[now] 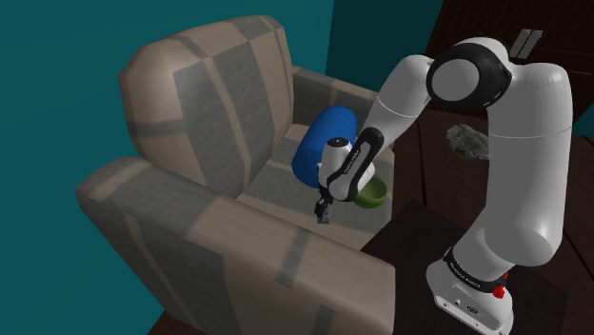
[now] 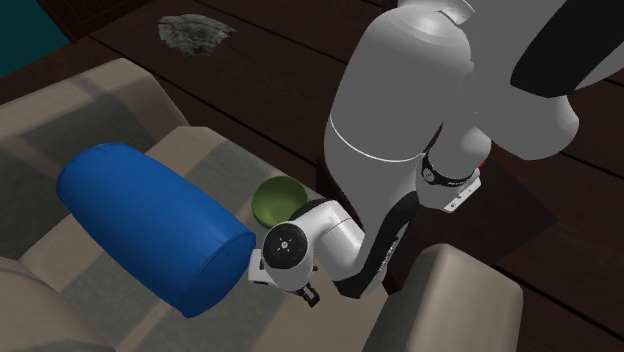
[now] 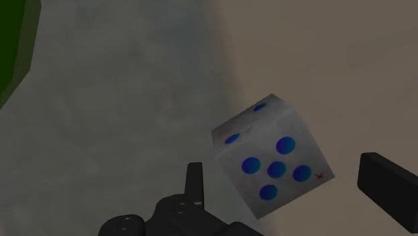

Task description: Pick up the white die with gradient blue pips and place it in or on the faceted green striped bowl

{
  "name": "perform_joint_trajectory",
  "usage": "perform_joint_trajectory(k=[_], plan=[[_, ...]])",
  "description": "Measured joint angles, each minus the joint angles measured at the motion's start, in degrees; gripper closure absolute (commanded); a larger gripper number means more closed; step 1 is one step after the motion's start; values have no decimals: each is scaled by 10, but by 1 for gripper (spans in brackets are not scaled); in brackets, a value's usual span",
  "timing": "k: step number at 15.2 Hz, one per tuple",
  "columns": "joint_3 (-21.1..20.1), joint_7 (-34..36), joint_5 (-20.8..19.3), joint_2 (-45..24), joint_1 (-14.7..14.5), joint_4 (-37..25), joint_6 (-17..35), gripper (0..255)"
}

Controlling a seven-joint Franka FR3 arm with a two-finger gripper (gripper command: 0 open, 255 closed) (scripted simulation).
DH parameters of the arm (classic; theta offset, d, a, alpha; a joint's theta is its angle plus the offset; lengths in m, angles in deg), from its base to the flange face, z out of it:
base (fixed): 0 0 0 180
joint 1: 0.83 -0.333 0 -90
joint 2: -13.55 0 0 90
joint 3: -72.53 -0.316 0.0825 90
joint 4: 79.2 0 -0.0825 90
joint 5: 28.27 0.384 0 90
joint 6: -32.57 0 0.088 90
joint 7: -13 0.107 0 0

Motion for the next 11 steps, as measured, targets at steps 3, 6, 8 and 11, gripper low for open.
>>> perform_joint_trajectory(k=[3,6,8,11], plan=[[3,2,-2,-28,-3,-9,19,0],[4,1,-2,-34,-2,-11,23,0],[4,1,-2,-35,-3,-12,23,0],[4,1,-2,-34,-2,-12,23,255]])
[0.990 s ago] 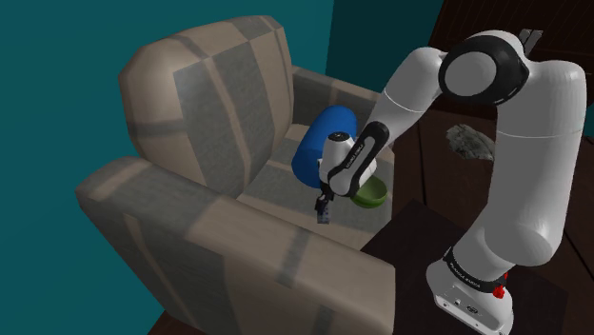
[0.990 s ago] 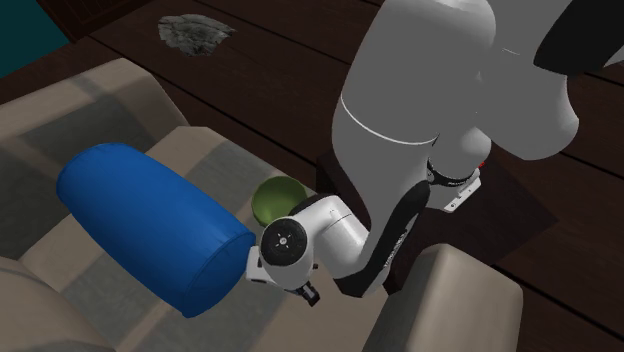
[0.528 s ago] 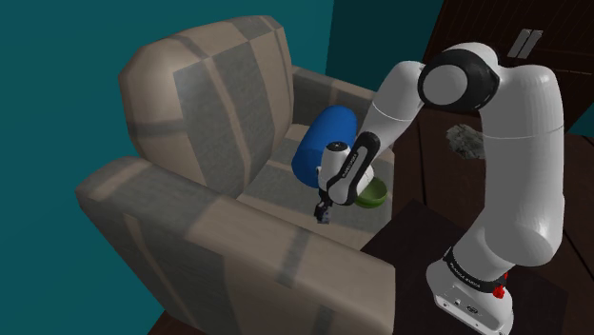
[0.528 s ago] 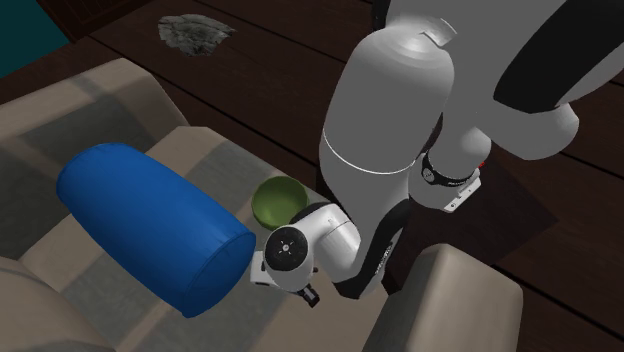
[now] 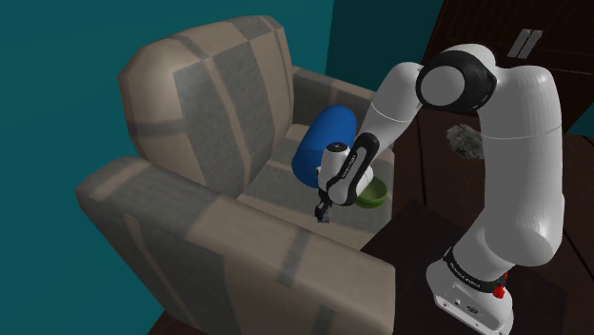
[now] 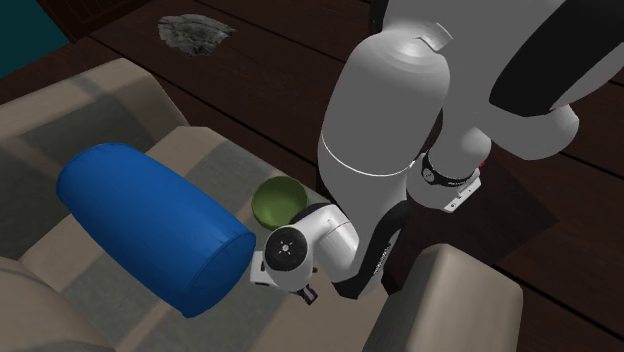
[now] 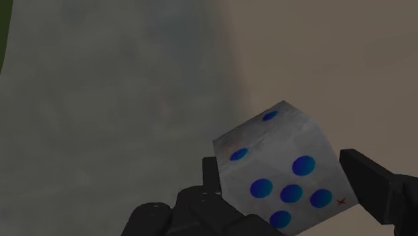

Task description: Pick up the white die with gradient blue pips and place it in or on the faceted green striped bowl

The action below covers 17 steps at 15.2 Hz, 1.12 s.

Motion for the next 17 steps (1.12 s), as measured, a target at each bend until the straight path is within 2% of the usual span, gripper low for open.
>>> perform_joint_trajectory(k=[8,9,10,12,17], plan=[[0,0,0,0,0,1,0,255],[0,0,0,0,0,1,0,0],[0,0,0,0,0,1,0,0],[-2,-18,-3,-1,19,-7,-8,0],[-7,-87,-11,0,88,-49,-56,0]])
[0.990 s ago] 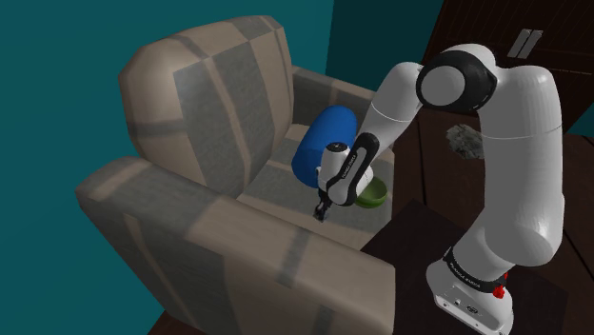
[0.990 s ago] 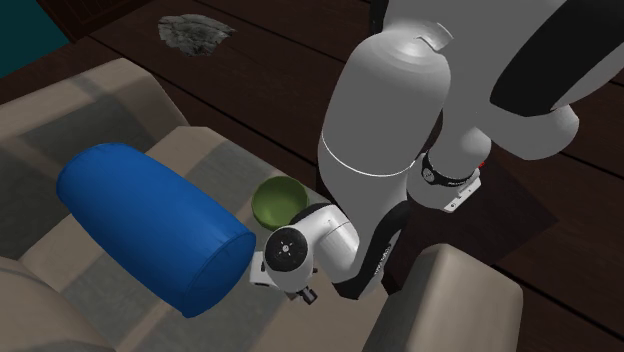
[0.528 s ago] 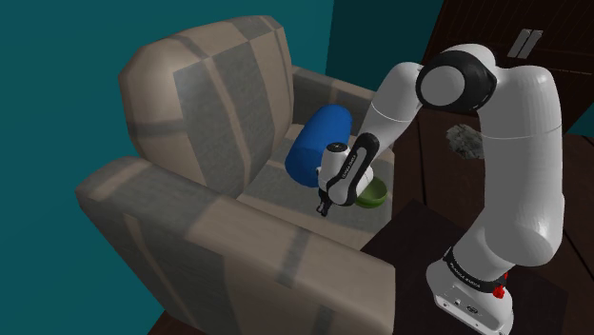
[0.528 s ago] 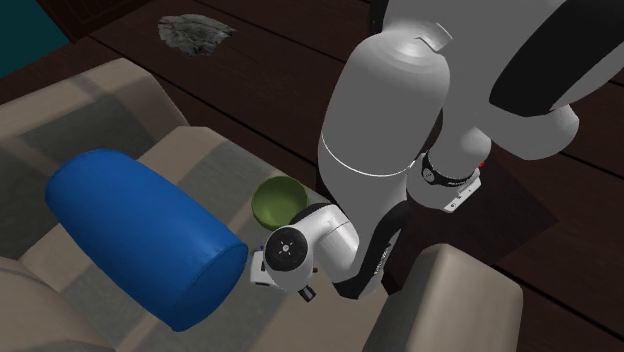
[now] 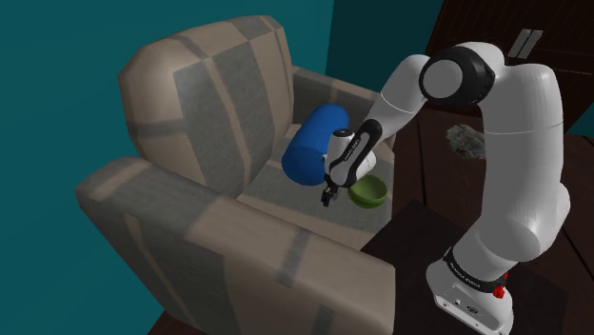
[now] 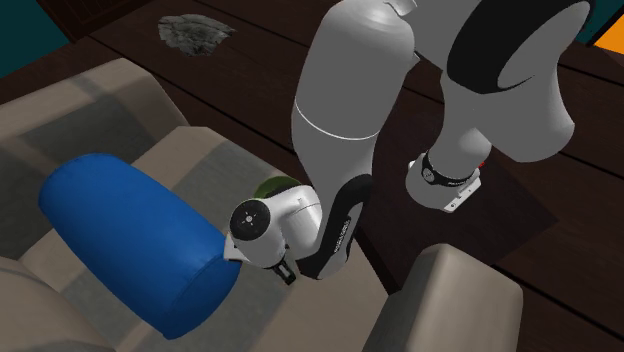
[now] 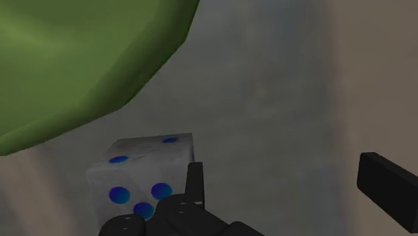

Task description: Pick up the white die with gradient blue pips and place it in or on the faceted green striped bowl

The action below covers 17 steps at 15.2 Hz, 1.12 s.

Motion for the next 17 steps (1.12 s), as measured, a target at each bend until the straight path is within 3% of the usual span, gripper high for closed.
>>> perform_joint_trajectory(k=[4,11,13,17], plan=[[0,-49,-4,-8,45,-31,-26,0],[0,-53,-9,-51,43,-51,54,0],[5,-49,-8,-68,41,-58,20,0],[6,-51,-7,-69,44,-59,6,0]])
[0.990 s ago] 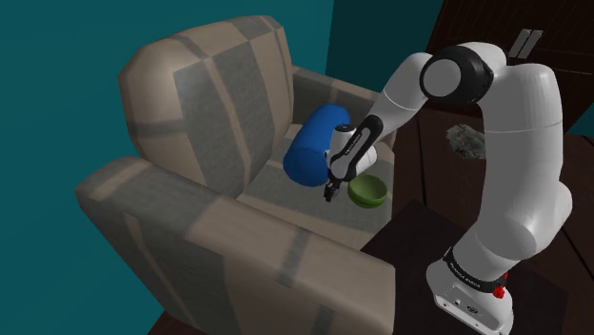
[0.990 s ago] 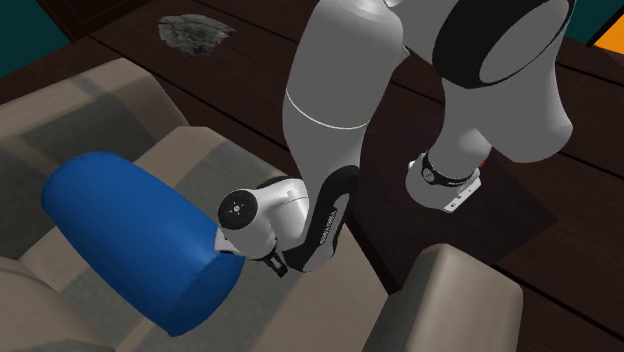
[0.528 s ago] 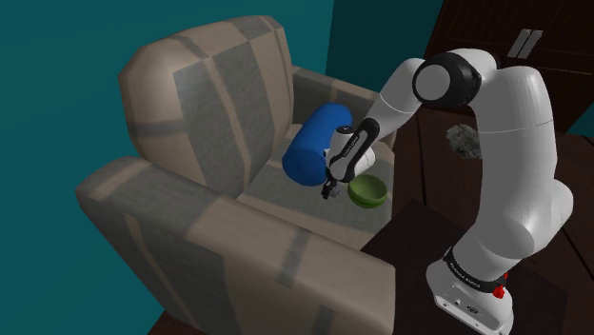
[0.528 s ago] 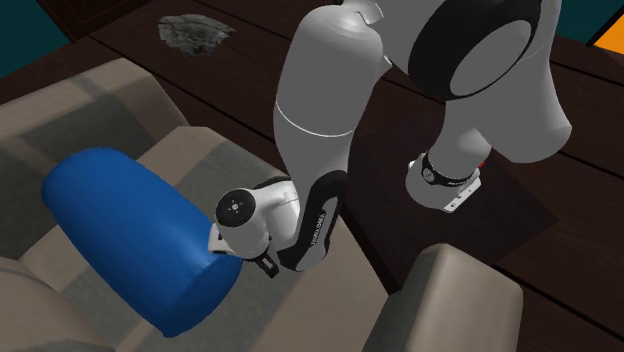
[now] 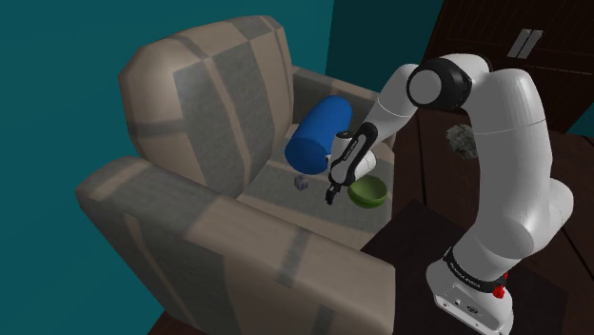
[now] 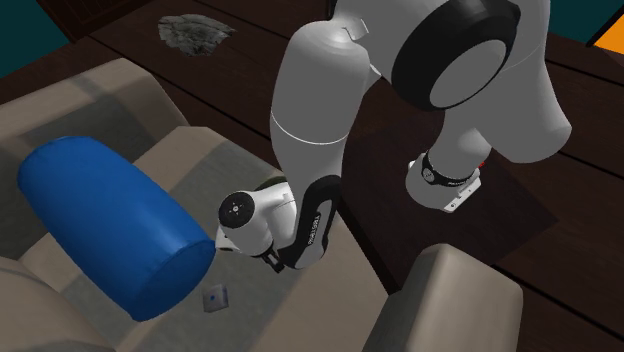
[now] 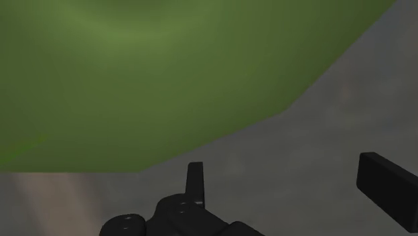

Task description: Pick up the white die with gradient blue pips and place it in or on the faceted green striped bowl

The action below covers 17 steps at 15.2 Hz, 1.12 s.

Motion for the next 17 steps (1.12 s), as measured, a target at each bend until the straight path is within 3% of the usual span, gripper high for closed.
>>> perform_joint_trajectory(k=[1,10,11,17], plan=[[0,0,0,0,0,0,0,255],[-2,0,0,2,-1,1,0,255],[-2,0,0,2,-1,1,0,0],[-10,10,6,-16,-17,-80,-66,0]])
